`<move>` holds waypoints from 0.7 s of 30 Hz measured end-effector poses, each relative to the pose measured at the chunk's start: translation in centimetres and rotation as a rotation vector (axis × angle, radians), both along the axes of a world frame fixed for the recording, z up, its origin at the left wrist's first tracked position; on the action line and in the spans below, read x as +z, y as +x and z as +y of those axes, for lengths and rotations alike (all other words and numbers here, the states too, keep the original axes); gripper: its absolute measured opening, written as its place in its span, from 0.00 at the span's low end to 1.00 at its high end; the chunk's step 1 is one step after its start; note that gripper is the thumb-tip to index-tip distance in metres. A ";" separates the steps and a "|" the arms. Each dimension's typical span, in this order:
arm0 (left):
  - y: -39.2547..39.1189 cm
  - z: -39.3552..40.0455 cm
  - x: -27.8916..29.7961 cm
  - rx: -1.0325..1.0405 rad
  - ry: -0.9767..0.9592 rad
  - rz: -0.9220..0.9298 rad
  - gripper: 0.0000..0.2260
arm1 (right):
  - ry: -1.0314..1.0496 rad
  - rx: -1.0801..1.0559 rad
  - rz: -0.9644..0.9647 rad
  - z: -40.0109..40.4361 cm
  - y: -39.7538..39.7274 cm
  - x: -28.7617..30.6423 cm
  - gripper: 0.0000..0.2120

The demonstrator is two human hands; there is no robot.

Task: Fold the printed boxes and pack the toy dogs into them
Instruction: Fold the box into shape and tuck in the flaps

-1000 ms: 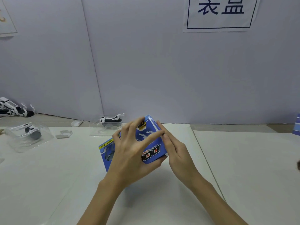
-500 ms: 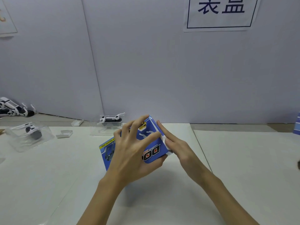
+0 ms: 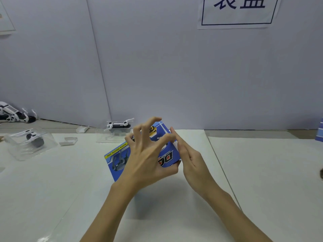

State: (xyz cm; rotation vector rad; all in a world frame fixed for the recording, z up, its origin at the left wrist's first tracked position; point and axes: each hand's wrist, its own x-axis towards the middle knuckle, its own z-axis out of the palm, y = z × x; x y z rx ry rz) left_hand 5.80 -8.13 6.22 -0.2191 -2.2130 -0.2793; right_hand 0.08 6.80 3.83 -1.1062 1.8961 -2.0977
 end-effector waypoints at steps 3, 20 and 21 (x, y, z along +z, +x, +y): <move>0.0 -0.1 -0.2 -0.014 0.033 0.012 0.23 | 0.007 0.028 0.024 0.0 0.4 -0.1 0.23; -0.2 -0.5 -0.3 0.071 0.073 -0.082 0.36 | 0.086 -0.042 0.138 -0.6 0.2 -0.4 0.24; -0.2 -0.6 -0.4 0.072 0.063 -0.128 0.39 | 0.069 -0.057 0.085 -0.6 0.1 -0.5 0.25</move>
